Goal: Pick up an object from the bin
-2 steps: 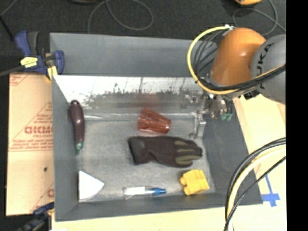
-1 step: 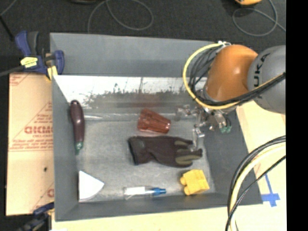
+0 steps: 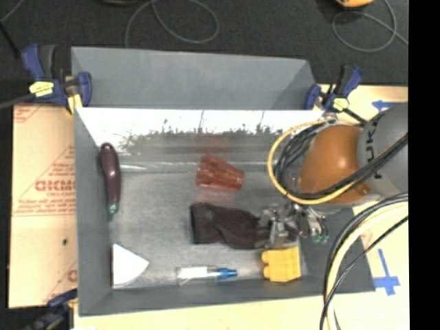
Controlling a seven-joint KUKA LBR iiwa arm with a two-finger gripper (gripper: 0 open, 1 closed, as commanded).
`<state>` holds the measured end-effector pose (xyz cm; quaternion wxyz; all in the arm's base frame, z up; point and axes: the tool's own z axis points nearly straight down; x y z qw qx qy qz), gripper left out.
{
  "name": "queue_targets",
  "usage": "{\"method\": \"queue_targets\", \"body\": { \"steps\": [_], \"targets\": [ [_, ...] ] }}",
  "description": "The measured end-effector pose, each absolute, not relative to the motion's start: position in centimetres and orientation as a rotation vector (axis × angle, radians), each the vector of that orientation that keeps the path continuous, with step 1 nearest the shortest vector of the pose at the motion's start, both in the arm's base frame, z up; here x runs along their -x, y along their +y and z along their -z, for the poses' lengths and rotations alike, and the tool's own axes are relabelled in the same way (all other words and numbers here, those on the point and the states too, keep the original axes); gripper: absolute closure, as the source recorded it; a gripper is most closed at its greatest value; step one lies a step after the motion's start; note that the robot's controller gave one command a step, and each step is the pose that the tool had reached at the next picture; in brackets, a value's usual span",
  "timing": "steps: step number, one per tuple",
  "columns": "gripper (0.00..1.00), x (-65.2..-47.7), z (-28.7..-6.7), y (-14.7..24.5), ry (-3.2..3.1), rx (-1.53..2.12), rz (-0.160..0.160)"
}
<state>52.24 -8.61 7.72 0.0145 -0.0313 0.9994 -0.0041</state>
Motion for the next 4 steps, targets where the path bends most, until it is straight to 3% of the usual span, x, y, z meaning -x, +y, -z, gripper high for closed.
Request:
{"method": "queue_targets", "body": {
  "steps": [4],
  "targets": [
    [1.00,-52.25,-7.72,-8.61,3.110,0.111,0.014]
  ]
}}
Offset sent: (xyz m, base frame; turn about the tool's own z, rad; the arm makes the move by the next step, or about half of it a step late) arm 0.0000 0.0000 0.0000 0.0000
